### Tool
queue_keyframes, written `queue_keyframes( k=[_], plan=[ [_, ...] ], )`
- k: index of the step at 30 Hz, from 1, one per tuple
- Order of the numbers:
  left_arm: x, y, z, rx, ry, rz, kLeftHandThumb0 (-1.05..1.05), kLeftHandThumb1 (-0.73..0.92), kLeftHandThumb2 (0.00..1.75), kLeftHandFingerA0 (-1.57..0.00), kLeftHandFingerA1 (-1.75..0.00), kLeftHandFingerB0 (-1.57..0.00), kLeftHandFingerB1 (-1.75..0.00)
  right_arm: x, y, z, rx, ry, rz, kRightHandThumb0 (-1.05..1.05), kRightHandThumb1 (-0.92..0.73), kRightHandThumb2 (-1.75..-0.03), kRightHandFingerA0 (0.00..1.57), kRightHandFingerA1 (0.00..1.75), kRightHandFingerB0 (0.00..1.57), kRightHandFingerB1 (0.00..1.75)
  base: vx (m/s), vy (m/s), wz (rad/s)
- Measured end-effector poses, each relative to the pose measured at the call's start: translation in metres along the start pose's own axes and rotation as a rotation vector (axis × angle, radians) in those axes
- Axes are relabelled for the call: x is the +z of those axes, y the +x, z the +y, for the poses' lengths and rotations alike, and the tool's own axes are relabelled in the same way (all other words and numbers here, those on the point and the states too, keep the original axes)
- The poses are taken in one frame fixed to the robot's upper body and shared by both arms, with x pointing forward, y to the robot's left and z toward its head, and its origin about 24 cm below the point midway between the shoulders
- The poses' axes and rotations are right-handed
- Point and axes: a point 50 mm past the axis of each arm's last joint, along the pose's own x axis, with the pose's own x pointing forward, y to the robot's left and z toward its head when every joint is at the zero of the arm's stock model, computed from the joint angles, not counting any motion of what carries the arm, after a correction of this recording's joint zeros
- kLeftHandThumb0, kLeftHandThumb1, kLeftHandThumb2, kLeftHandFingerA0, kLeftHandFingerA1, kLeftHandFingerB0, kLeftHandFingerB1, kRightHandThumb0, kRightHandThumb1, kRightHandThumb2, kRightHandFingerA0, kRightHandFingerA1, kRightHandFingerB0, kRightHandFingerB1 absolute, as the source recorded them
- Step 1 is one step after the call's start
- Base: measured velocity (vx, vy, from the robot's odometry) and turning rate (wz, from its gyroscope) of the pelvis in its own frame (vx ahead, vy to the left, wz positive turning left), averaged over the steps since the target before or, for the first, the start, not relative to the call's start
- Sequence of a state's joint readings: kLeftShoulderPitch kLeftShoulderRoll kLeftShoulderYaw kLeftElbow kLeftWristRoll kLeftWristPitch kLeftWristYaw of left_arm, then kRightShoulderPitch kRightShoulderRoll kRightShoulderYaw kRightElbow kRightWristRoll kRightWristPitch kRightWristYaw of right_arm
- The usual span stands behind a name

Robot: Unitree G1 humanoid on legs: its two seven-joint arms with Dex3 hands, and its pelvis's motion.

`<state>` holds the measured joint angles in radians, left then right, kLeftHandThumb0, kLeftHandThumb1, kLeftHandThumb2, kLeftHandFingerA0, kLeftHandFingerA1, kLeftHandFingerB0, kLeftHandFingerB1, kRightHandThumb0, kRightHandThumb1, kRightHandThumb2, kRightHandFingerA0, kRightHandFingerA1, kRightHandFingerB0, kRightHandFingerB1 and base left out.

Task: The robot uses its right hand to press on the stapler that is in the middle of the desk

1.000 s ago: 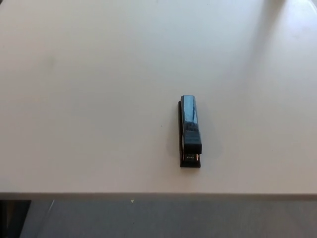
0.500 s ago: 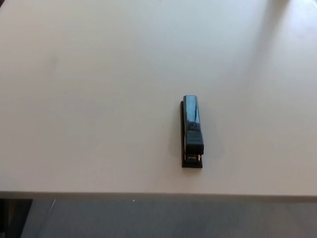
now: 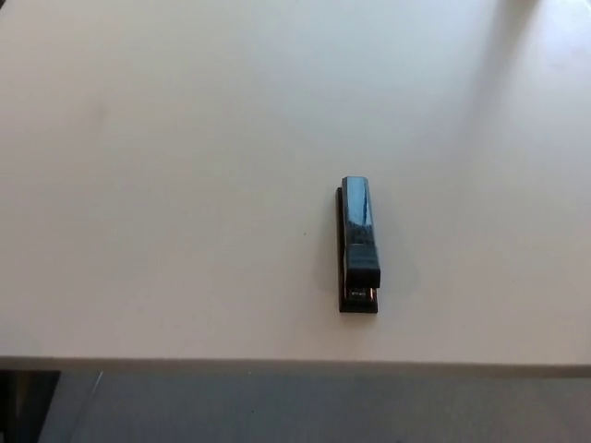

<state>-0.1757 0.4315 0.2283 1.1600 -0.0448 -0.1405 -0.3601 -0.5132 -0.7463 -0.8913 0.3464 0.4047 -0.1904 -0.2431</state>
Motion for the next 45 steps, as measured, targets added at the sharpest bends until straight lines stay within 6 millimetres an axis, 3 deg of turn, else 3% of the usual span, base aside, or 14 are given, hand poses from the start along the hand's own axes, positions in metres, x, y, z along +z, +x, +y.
queue_keyframes(
  k=[5,12,36,37,38,39,40,45],
  plan=[
    [-0.001,0.000,0.000,-0.003,0.004,0.003,-0.50,0.88,1.05,-0.01,-0.39,-0.01,-0.33,0.028,0.000,0.037,0.114,0.078,-0.069,0.14,-0.81,-0.89,1.12,1.38,0.75,1.11,0.00,0.000,0.00],
    [-0.003,-0.001,-0.001,-0.008,0.009,0.009,-0.50,0.88,1.05,-0.01,-0.39,-0.01,-0.33,0.048,-0.003,0.057,0.175,0.127,-0.085,0.14,-0.81,-0.89,1.12,1.38,0.75,1.11,0.00,0.000,0.00],
    [-0.006,-0.002,-0.002,-0.015,0.027,0.006,-0.50,0.88,1.05,-0.01,-0.39,-0.01,-0.33,0.047,-0.005,0.057,0.167,0.126,0.031,0.14,-0.81,-0.89,1.12,1.38,0.75,1.11,0.00,0.000,0.00],
    [-0.006,-0.002,-0.002,-0.015,0.027,0.006,-0.44,0.92,1.00,-0.01,-0.34,0.00,-0.25,0.047,-0.004,0.057,0.166,0.126,0.032,-0.15,-0.79,-0.73,1.15,1.35,0.76,1.31,0.00,0.000,0.00],
    [-0.006,-0.002,-0.002,-0.015,0.028,0.006,-0.54,0.92,1.12,-0.02,-0.30,-0.01,-0.26,0.047,-0.004,0.057,0.165,0.126,0.033,-0.16,-0.79,-0.73,1.15,1.36,0.77,1.32,0.00,0.000,0.00],
    [-0.008,-0.003,-0.001,-0.013,0.025,0.011,-0.55,0.92,1.10,-0.02,-0.28,-0.01,-0.24,0.036,-0.010,0.066,0.179,0.153,0.068,-0.16,-0.79,-0.71,1.14,1.38,0.77,1.32,-0.02,-0.016,-0.08],
    [-0.007,-0.002,-0.002,-0.015,0.025,0.010,-0.46,0.92,0.91,-0.05,-0.31,-0.03,-0.25,0.025,-0.017,0.075,0.192,0.173,0.109,-0.15,-0.78,-0.72,1.14,1.38,0.77,1.32,-0.03,-0.015,-0.09],
    [-0.003,-0.001,-0.003,-0.016,0.026,-0.004,-0.43,0.92,0.92,-0.04,-0.28,-0.02,-0.24,-0.040,-0.075,0.122,0.285,0.239,0.389,-0.17,-0.80,-0.75,1.13,1.34,0.76,1.29,0.00,0.000,0.00]
  ],
)
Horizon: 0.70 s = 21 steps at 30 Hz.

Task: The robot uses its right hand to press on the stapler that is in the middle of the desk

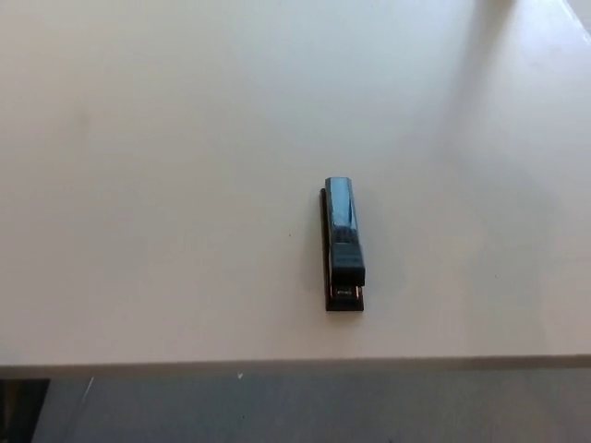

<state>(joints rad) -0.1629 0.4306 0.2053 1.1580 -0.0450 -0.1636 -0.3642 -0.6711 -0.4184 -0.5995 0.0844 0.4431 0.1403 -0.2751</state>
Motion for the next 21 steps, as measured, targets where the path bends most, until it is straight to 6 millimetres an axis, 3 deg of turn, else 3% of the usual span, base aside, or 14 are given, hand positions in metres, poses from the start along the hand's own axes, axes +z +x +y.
queue_keyframes(
  k=[2,3,5,6,7,8,10,12,13,14,15,17,18,21],
  plan=[
    [0.000,0.000,0.000,0.000,0.000,0.001,-0.43,0.92,0.92,-0.04,-0.28,-0.02,-0.24,-0.037,-0.014,0.023,0.050,0.030,0.126,-0.17,-0.80,-0.75,1.13,1.34,0.76,1.29,0.01,0.001,0.03],
    [0.000,0.000,0.000,0.000,0.000,0.001,-0.51,0.92,1.01,-0.03,-0.33,0.00,-0.24,-0.052,-0.022,0.034,0.074,0.041,0.179,-0.17,-0.80,-0.76,1.16,1.28,0.75,1.26,0.00,0.000,0.00],
    [0.000,0.000,0.000,0.000,0.000,0.001,-0.52,0.92,1.11,0.00,-0.30,0.00,-0.25,-0.084,-0.043,0.060,0.138,0.061,0.299,-0.16,-0.80,-0.73,1.17,1.31,0.73,1.27,0.03,-0.002,0.09],
    [-0.001,0.000,0.000,0.000,0.000,0.002,-0.51,0.90,1.06,-0.02,-0.36,-0.01,-0.31,-0.095,-0.052,0.070,0.164,0.068,0.343,-0.17,-0.82,-0.71,1.17,1.26,0.72,1.22,0.02,-0.004,0.07],
    [0.000,0.000,0.000,0.000,0.000,0.001,-0.53,0.92,0.95,-0.06,-0.31,-0.03,-0.23,-0.110,-0.066,0.086,0.206,0.074,0.406,-0.17,-0.80,-0.75,1.18,1.24,0.75,1.22,0.00,0.000,0.00],
    [0.000,0.000,0.000,0.000,0.000,0.001,-0.51,0.91,1.09,-0.01,-0.30,0.00,-0.26,-0.118,-0.075,0.095,0.234,0.076,0.442,-0.16,-0.80,-0.76,1.20,1.21,0.77,1.21,0.00,0.000,0.00],
    [0.000,0.000,0.000,0.000,-0.001,0.000,-0.50,0.92,1.00,-0.02,-0.29,0.00,-0.24,-0.136,-0.100,0.119,0.309,0.075,0.530,-0.16,-0.79,-0.76,1.23,1.16,0.79,1.18,0.00,0.000,0.00],
    [0.000,0.000,0.000,0.000,-0.001,-0.001,-0.50,0.92,0.95,-0.04,-0.27,-0.01,-0.21,-0.151,-0.127,0.142,0.392,0.066,0.608,-0.07,-0.78,-0.75,1.23,1.13,0.81,1.14,0.00,0.000,0.00],
    [0.000,0.000,0.000,0.000,-0.001,-0.001,-0.52,0.90,1.09,-0.01,-0.30,-0.01,-0.26,-0.156,-0.138,0.152,0.427,0.062,0.635,-0.13,-0.78,-0.77,1.22,1.17,0.80,1.17,0.00,0.000,0.00],
    [0.000,0.000,0.000,0.000,-0.001,-0.001,-0.44,0.92,0.98,-0.03,-0.32,0.00,-0.26,-0.161,-0.150,0.161,0.468,0.053,0.664,-0.13,-0.78,-0.77,1.21,1.19,0.79,1.17,0.00,0.000,0.00],
    [0.000,0.000,0.000,0.000,-0.002,-0.001,-0.51,0.89,1.07,-0.02,-0.36,-0.01,-0.31,-0.165,-0.163,0.172,0.514,0.043,0.691,-0.11,-0.78,-0.78,1.19,1.22,0.78,1.18,0.00,0.000,0.00],
    [0.000,0.000,0.000,0.000,-0.004,0.001,-0.53,0.92,0.97,-0.07,-0.39,-0.02,-0.31,-0.174,-0.189,0.190,0.607,0.020,0.740,-0.10,-0.77,-0.78,1.18,1.23,0.78,1.17,0.00,0.000,0.00],
    [-0.001,0.000,0.000,0.001,-0.006,0.002,-0.50,0.87,1.05,-0.01,-0.38,-0.01,-0.32,-0.176,-0.200,0.197,0.646,0.011,0.756,-0.11,-0.77,-0.78,1.18,1.23,0.78,1.17,0.00,0.000,0.00],
    [-0.002,-0.001,0.001,0.003,-0.015,0.006,-0.47,0.92,0.99,-0.04,-0.33,-0.01,-0.27,-0.185,-0.223,0.206,0.757,-0.055,0.779,-0.14,-0.81,-0.70,1.17,1.20,0.75,1.18,0.00,0.000,0.03]
  ],
)
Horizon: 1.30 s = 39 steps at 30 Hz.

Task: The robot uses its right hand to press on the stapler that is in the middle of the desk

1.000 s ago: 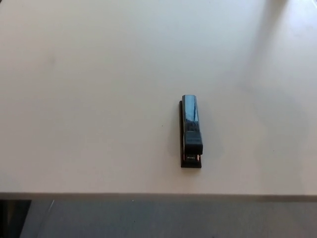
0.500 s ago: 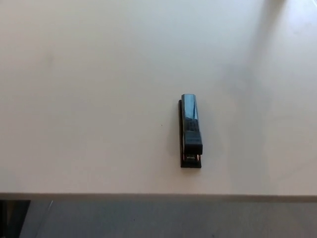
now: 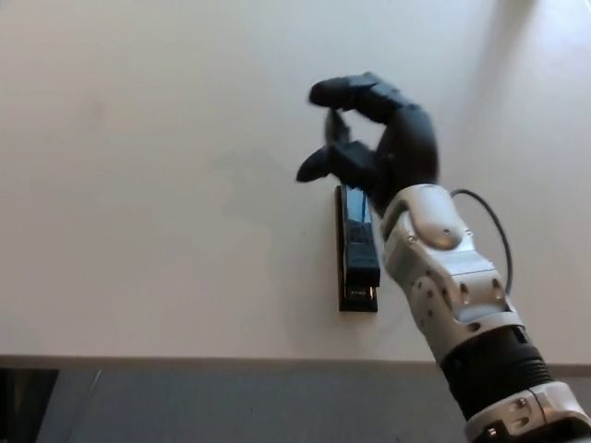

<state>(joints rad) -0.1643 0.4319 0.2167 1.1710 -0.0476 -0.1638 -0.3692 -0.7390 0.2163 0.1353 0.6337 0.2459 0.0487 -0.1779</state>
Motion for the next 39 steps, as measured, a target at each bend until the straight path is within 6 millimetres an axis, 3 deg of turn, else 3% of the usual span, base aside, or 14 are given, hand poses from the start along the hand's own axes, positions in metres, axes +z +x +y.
queue_keyframes(
  k=[9,12,16,18,22,30,31,36,39],
  plan=[
    [-0.002,0.000,0.000,0.000,-0.005,0.005,-0.52,0.92,0.99,-0.03,-0.30,-0.02,-0.26,-0.037,-0.001,0.004,0.063,-0.169,0.095,-0.09,-0.75,-0.83,1.23,1.15,0.76,1.16,0.00,0.000,0.00],
    [-0.002,-0.001,0.000,-0.001,-0.008,0.004,-0.49,0.92,1.00,-0.02,-0.30,-0.01,-0.26,-0.044,-0.001,0.001,0.066,-0.187,0.110,-0.09,-0.77,-0.81,1.18,1.29,0.80,1.20,0.00,0.000,0.00],
    [-0.001,0.000,0.000,-0.001,-0.011,0.000,-0.51,0.90,1.08,-0.01,-0.30,-0.01,-0.28,-0.046,0.000,-0.005,0.053,-0.176,0.106,-0.09,-0.78,-0.77,1.20,1.22,0.78,1.19,0.00,0.000,0.00],
    [-0.001,0.000,0.000,-0.001,-0.011,0.000,-0.52,0.92,0.96,-0.04,-0.27,-0.02,-0.23,-0.047,0.000,-0.007,0.046,-0.173,0.103,-0.15,-0.81,-0.69,1.19,1.16,0.78,1.16,0.00,0.000,0.00],
    [-0.001,0.000,0.000,-0.001,-0.011,0.000,-0.48,0.92,0.99,-0.04,-0.34,-0.02,-0.28,-0.046,0.000,-0.011,0.033,-0.165,0.090,-0.12,-0.82,-0.71,1.20,1.17,0.80,1.13,0.00,0.000,0.00],
    [-0.001,-0.001,0.000,-0.002,-0.011,0.001,-0.49,0.92,0.94,-0.05,-0.29,-0.03,-0.24,-0.044,0.001,-0.016,0.027,-0.142,0.056,-0.14,-0.79,-0.73,1.18,1.23,0.82,1.14,0.00,0.000,0.00],
    [-0.001,-0.001,0.000,-0.001,-0.011,0.000,-0.47,0.92,0.98,-0.04,-0.36,-0.02,-0.30,-0.044,0.001,-0.017,0.024,-0.133,0.053,-0.13,-0.79,-0.73,1.17,1.25,0.80,1.15,0.00,0.000,0.00],
    [-0.002,-0.001,0.000,-0.002,-0.012,0.002,-0.49,0.92,0.95,-0.03,-0.24,-0.02,-0.21,-0.044,0.001,-0.022,0.015,-0.094,0.053,-0.09,-0.73,-0.84,1.17,1.29,0.80,1.18,0.00,0.000,0.00],
    [-0.005,-0.002,0.001,0.000,-0.014,0.010,-0.48,0.88,1.07,0.00,-0.32,0.00,-0.29,-0.047,-0.001,-0.024,0.016,-0.084,0.057,-0.11,-0.74,-0.82,1.19,1.25,0.81,1.15,0.00,0.000,0.00]
  ],
)
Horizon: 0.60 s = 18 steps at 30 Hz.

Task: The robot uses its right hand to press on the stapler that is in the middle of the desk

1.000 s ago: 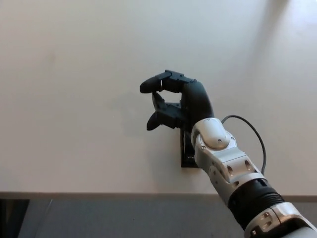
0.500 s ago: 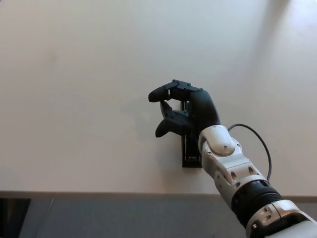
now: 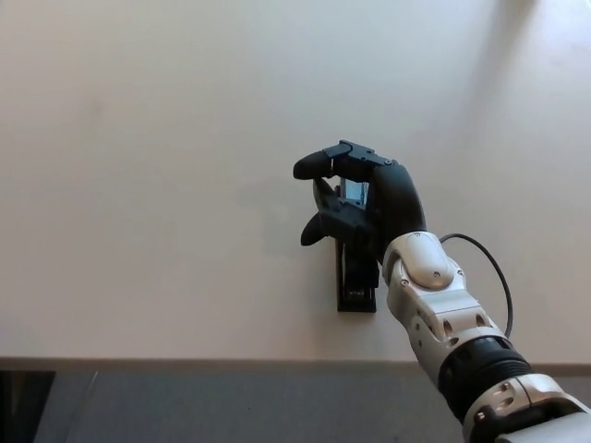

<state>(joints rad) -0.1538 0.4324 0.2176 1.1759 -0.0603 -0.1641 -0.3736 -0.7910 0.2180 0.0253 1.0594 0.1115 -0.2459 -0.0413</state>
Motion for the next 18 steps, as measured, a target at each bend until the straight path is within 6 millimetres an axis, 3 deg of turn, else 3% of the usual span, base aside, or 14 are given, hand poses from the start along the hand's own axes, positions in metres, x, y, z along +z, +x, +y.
queue_keyframes(
  k=[1,4,5,12,18],
  plan=[
    [-0.001,-0.001,0.000,0.001,-0.001,0.003,-0.50,0.92,0.95,-0.04,-0.28,-0.02,-0.23,-0.001,-0.001,-0.001,-0.001,0.004,-0.001,-0.08,-0.70,-0.88,1.20,1.25,0.82,1.15,0.00,0.000,0.00],
    [-0.009,-0.003,0.001,0.003,-0.002,0.022,-0.49,0.92,0.93,-0.05,-0.28,-0.04,-0.25,-0.013,-0.007,-0.004,-0.007,0.019,0.013,-0.07,-0.68,-0.86,1.19,1.28,0.82,1.16,0.00,0.000,0.00],
    [-0.012,-0.004,0.001,0.003,-0.002,0.030,-0.50,0.91,0.99,-0.03,-0.31,-0.01,-0.26,-0.017,-0.009,-0.006,-0.009,0.024,0.018,-0.11,-0.67,-0.89,1.19,1.26,0.85,1.12,0.00,0.000,0.00],
    [-0.030,-0.012,0.001,0.004,-0.002,0.080,-0.49,0.92,0.94,-0.05,-0.32,-0.02,-0.25,-0.030,-0.020,-0.010,-0.011,0.035,0.000,-0.07,-0.70,-0.84,1.18,1.30,0.81,1.17,0.00,0.000,0.00],
    [-0.058,-0.024,-0.001,0.001,-0.008,0.155,-0.49,0.92,0.94,-0.05,-0.32,-0.02,-0.25,-0.035,-0.028,-0.010,-0.007,0.035,-0.053,-0.07,-0.70,-0.84,1.18,1.30,0.81,1.17,0.00,0.000,0.00]
  ],
)
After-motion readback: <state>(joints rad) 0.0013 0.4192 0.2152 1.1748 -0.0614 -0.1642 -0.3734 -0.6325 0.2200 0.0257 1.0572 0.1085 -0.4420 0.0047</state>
